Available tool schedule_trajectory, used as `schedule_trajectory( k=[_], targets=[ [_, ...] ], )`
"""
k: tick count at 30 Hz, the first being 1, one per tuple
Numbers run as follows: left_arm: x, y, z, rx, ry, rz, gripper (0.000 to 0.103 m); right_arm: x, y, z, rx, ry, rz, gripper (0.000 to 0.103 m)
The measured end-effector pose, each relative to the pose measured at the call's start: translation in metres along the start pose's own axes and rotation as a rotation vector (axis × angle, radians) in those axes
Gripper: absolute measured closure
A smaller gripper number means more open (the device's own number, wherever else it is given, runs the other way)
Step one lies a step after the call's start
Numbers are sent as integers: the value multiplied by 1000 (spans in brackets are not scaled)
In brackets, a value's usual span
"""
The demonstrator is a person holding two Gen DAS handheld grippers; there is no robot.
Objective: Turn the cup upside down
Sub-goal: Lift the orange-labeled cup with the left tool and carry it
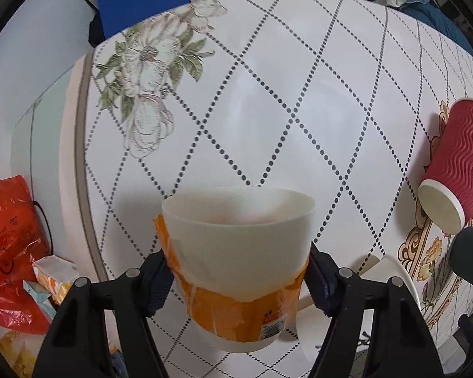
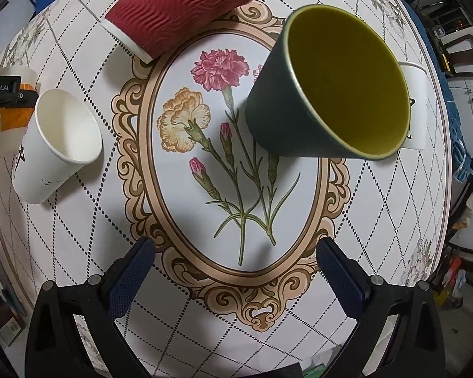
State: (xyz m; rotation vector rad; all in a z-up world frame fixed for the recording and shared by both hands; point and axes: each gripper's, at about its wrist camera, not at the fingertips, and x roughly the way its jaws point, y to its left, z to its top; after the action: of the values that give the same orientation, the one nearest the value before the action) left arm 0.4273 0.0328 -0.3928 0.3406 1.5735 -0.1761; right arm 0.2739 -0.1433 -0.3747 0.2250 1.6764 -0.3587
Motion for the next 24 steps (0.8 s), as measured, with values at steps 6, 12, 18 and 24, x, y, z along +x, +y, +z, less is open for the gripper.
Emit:
schedule_trajectory(
  k=[6, 12, 18, 24],
  targets=[
    [-26, 9, -14, -28, -39, -5, 34, -3, -4, -8, -10, -17, 12, 0],
    [-69, 12, -47, -51, -86, -3, 34, -12, -7, -23, -34, -46, 36, 0],
    [-98, 9, -84, -84, -93, -40, 34, -26, -19, -51, -79, -73, 64, 0],
    [-114, -25, -144, -112, -68, -67, 34, -36, -45, -81, -132, -88, 88, 0]
  ],
)
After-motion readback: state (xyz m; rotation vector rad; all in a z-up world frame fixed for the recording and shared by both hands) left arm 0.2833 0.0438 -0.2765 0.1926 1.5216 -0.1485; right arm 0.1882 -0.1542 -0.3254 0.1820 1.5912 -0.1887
